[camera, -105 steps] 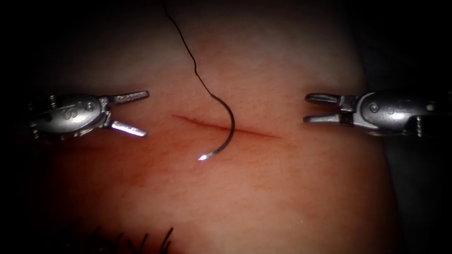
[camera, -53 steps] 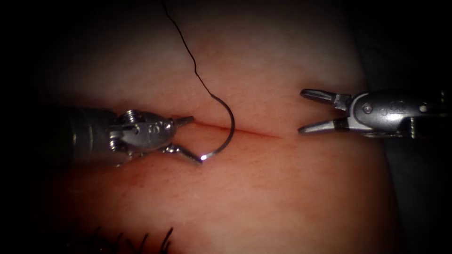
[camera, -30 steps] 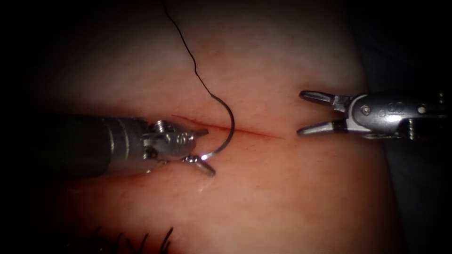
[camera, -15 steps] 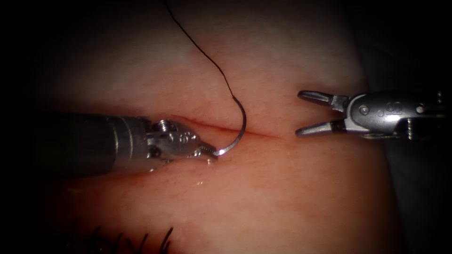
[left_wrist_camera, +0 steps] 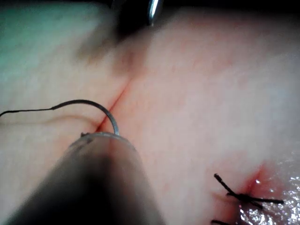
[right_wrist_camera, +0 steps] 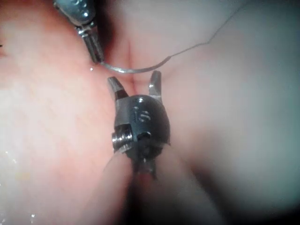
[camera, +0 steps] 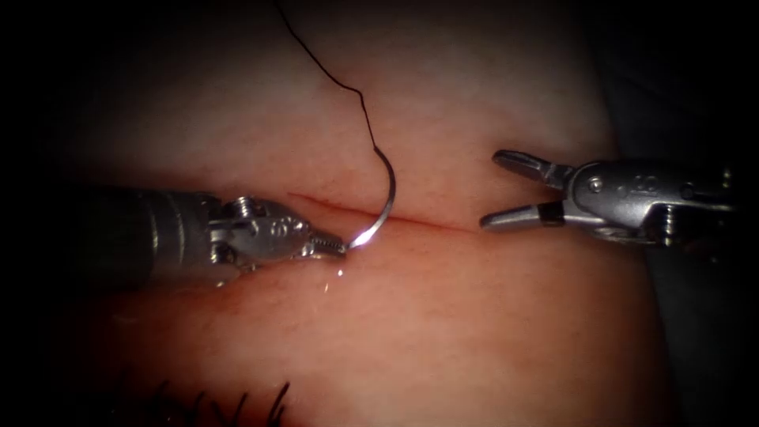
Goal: Wound Closure
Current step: Hand over the needle from the left tool to the right.
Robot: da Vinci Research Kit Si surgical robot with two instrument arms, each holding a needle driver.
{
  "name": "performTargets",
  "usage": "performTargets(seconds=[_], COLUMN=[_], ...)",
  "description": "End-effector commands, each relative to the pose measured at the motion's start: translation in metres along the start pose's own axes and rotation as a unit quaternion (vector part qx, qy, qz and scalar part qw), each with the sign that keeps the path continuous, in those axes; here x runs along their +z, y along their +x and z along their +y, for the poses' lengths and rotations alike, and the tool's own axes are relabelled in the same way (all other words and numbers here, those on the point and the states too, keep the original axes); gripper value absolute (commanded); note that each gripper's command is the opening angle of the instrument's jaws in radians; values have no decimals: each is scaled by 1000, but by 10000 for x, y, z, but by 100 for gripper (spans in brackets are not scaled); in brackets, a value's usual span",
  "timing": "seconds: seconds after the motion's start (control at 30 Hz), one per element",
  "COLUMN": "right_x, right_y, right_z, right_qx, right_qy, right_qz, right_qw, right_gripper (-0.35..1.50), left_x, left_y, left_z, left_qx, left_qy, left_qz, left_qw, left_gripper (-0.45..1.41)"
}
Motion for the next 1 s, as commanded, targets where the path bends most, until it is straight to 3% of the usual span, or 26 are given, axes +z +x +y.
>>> performTargets(seconds=[0.03, 0.13, 0.23, 0.43, 0.5, 0.63, 0.77, 1.0], right_x=[11, 15, 21, 35, 38, 42, 47, 66], right_y=[0, 5, 11, 20, 18, 18, 18, 25], right_z=[-8, -12, -15, -19, -22, -22, -22, -27], right_qx=[19, 71, 139, 213, 221, 230, 233, 238], right_qy=[0, -1, -3, -16, -38, -93, -127, -140], right_qz=[1, 0, -2, 0, -20, -37, -51, -49], right_qw=[1000, 997, 990, 977, 974, 968, 963, 960], right_gripper=[47, 104, 126, 126, 114, 121, 118, 118], left_x=[6, 0, -4, -9, -11, -14, -16, -12], left_y=[2, 4, 6, 10, 11, 14, 19, 25], left_z=[1, 4, 8, 14, 16, 21, 27, 37], left_qx=[5, 24, 44, 70, 76, 81, 84, 99], left_qy=[5, 17, 35, 112, 152, 201, 236, 287], left_qz=[4, 9, 9, -11, -31, -51, -65, -92], left_qw=[1000, 1000, 998, 991, 985, 975, 966, 948], left_gripper=[-45, -45, -45, -45, -45, -45, -45, -45])
